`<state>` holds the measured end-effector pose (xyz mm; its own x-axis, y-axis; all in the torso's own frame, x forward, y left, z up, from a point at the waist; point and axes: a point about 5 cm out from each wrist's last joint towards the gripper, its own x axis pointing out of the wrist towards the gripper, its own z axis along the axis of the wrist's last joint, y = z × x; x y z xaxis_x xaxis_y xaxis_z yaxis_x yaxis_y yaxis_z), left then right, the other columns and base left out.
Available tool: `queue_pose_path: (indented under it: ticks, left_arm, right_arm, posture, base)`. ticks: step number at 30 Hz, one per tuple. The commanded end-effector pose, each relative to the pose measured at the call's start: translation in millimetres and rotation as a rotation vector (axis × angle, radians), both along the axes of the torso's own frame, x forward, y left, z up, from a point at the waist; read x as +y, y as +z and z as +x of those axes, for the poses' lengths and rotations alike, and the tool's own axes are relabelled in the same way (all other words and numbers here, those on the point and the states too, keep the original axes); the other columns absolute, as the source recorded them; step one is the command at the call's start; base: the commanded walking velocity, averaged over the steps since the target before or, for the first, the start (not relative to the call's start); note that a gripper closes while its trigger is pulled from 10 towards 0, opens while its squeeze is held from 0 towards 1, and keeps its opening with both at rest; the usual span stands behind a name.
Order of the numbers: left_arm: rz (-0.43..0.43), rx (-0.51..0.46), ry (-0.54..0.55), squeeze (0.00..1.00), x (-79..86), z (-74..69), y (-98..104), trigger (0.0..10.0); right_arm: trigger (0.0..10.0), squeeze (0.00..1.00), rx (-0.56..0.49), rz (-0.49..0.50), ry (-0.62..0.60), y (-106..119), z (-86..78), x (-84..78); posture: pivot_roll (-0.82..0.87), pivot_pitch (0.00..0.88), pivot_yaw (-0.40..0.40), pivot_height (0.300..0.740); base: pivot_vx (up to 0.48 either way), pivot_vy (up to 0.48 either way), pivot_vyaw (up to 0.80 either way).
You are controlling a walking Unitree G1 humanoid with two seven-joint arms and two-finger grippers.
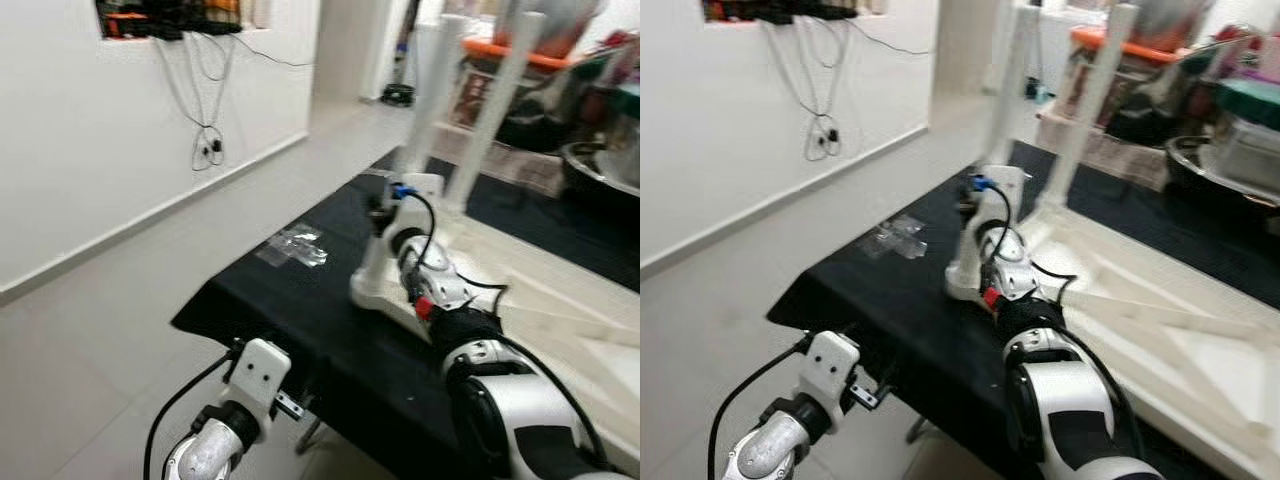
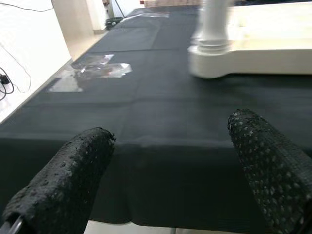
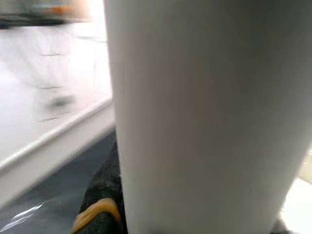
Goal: Building children table
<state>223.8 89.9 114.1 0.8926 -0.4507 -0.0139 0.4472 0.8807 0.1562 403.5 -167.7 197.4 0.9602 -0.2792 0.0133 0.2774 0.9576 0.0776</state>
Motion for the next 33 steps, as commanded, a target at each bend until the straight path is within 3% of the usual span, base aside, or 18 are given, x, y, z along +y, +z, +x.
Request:
queue_pose_path:
  ticks: [1, 4, 5, 9, 10, 14, 15, 17, 20, 21, 22, 23, 25, 28, 31, 32, 33]
  left_arm:
    - [0.007, 0.014, -0.013, 0.00, -3.2, -0.7, -4, 10.0]
    - [0.007, 0.014, -0.012, 0.00, -3.1, -0.7, -4, 10.0]
    - [0.006, 0.013, -0.013, 0.00, -3.3, -0.8, -4, 10.0]
    - [0.005, 0.014, -0.014, 0.00, -3.6, -0.7, -3, 10.0]
    - [0.005, 0.014, -0.014, 0.00, -3.6, -0.6, -3, 10.0]
    - [0.003, 0.012, -0.012, 0.00, -3.7, -0.3, -3, 10.0]
    - [0.003, 0.012, -0.011, 0.00, -3.8, -0.3, -2, 10.0]
    - [0.002, 0.013, -0.010, 0.00, -3.9, -0.3, -2, 10.0]
    - [0.002, 0.012, -0.010, 0.00, -4.0, -0.2, -2, 10.0]
    - [0.002, 0.011, -0.012, 0.00, -3.8, 0.0, -2, 10.0]
    - [0.002, 0.011, -0.013, 0.00, -3.9, 0.1, -2, 10.0]
    - [0.002, 0.011, -0.013, 0.00, -3.9, 0.2, -2, 10.0]
    - [0.002, 0.010, -0.011, 0.00, -3.8, 0.1, -2, 10.0]
    - [0.002, 0.009, -0.009, 0.00, -3.6, -0.1, -2, 10.0]
    - [0.004, 0.009, -0.007, 0.00, -3.1, -0.3, -1, 10.0]
    - [0.004, 0.009, -0.007, 0.00, -3.1, -0.3, -1, 10.0]
    - [0.004, 0.009, -0.007, 0.00, -3.0, -0.3, -1, 10.0]
  right_arm:
    - [0.0, 0.00, 0.130, -0.018, -0.223, -27, -12.6, -29.6]
    - [0.0, 0.00, 0.131, -0.004, -0.205, -27, -11.9, -25.6]
    - [10.0, 0.00, 0.105, 0.016, -0.153, -24, -8.8, -17.3]
    - [10.0, 0.00, 0.023, 0.080, -0.047, -14, -2.4, 0.1]
    - [10.0, 1.00, -0.022, 0.098, 0.007, -8, -0.7, 6.2]
    - [10.0, 1.00, -0.105, 0.131, 0.125, 4, 2.7, 17.1]
    - [10.0, 0.00, -0.118, 0.211, 0.206, 7, 4.3, 19.7]
    - [10.0, 0.00, -0.142, 0.305, 0.297, 11, 5.3, 22.2]
    - [10.0, 0.00, -0.148, 0.322, 0.313, 12, 5.4, 22.5]
    - [10.0, 0.00, -0.154, 0.428, 0.740, 13, 0.6, 28.8]
    - [10.0, 0.00, -0.163, 0.447, 0.953, 14, -6.3, 32.0]
    - [10.0, 0.00, -0.167, 0.456, 1.084, 13, -11.6, 33.5]
    - [10.0, 0.00, -0.133, 0.374, 1.332, 7, -25.6, 40.5]
    - [10.0, 0.00, -0.096, 0.331, 1.458, 3, -32.3, 46.4]
    - [10.0, 0.00, -0.030, 0.220, 1.591, -2, -37.0, 59.8]
    - [10.0, 0.00, -0.030, 0.220, 1.591, -2, -37.0, 59.8]
    - [4.2, 0.00, -0.014, 0.191, 1.607, -4, -37.6, 63.7]
  posture:
    - [0.08, 0.022, -0.127, 0.740]
    - [0.08, 0.021, -0.129, 0.740]
    - [0.07, 0.019, -0.127, 0.740]
    - [0.07, 0.019, -0.129, 0.740]
    - [0.07, 0.022, -0.129, 0.740]
    - [0.07, 0.023, -0.132, 0.740]
    - [0.07, 0.023, -0.132, 0.740]
    - [0.07, 0.023, -0.132, 0.740]
    - [0.08, 0.022, -0.132, 0.740]
    - [0.08, 0.023, -0.129, 0.740]
    - [0.08, 0.023, -0.129, 0.740]
    - [0.08, 0.023, -0.129, 0.740]
    - [0.08, 0.024, -0.134, 0.740]
    - [0.08, 0.027, -0.133, 0.740]
    - [0.08, 0.028, -0.132, 0.740]
    - [0.08, 0.028, -0.132, 0.740]
    - [0.08, 0.028, -0.132, 0.740]
  base:
    - [0.000, 0.000, 0.00]
    - [0.000, 0.000, 0.00]
    - [0.000, 0.000, 0.00]
    - [0.000, 0.000, 0.00]
    - [0.000, 0.000, 0.00]
    - [0.000, 0.000, 0.00]
    - [0.000, 0.000, 0.00]
    - [0.000, 0.000, 0.00]
    - [0.000, 0.000, 0.00]
    - [0.000, 0.000, 0.00]
    - [0.000, 0.000, 0.00]
    - [0.000, 0.000, 0.00]
    - [0.000, 0.000, 0.00]
    - [0.000, 0.000, 0.00]
    - [0.000, 0.000, 0.00]
    - [0.000, 0.000, 0.00]
    - [0.000, 0.000, 0.00]
